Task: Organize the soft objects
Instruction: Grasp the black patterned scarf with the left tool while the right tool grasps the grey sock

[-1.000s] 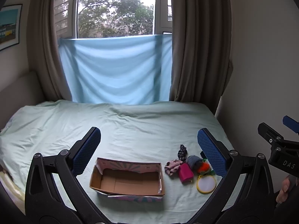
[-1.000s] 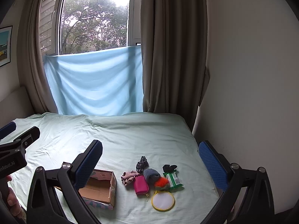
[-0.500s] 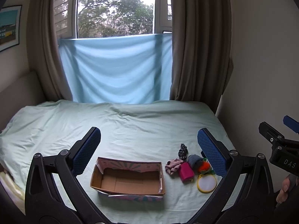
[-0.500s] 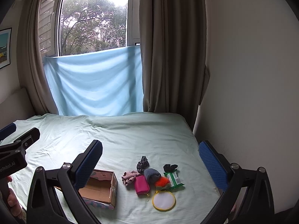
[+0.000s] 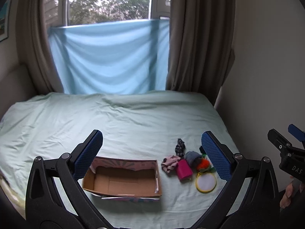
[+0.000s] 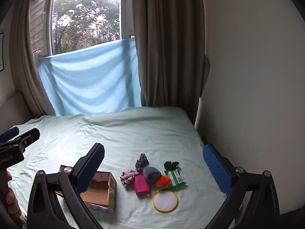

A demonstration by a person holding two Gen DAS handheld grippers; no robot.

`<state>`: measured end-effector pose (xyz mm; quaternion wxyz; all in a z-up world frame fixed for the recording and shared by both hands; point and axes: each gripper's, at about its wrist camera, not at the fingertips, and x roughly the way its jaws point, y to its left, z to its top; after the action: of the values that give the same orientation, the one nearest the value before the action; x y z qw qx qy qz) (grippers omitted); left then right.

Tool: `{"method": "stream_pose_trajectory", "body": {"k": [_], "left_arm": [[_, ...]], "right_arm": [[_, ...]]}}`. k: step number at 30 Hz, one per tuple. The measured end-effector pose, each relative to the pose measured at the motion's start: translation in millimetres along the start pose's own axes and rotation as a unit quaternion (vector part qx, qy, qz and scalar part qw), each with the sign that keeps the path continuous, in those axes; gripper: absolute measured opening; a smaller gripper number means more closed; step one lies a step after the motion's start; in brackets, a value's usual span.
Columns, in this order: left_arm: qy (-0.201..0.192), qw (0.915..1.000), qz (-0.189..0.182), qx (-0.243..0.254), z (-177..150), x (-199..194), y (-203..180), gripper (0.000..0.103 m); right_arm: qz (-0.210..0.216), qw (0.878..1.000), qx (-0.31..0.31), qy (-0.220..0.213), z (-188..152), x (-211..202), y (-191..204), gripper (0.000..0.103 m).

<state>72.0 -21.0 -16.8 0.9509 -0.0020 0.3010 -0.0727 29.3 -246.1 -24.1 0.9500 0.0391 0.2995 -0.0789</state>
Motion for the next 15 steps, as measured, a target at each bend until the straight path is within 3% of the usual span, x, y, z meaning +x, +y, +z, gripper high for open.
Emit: {"method": "stream_pose_trajectory", "body": {"k": [8,15], "left_arm": [[0.058,0.9981,0.011,-0.016,-13.9,84.6,-37.4,0.103],[0.118,0.9927,0.021,-0.014,-36.7,186.7,-71.5,0.103]], "right_arm": [[0.015,0.999,-0.004,0.040,-25.4,80.8,-47.8,0.103],[0.047,0.994,-0.023,0.094,-58.5,169.7,-76.8,0.103]]}}
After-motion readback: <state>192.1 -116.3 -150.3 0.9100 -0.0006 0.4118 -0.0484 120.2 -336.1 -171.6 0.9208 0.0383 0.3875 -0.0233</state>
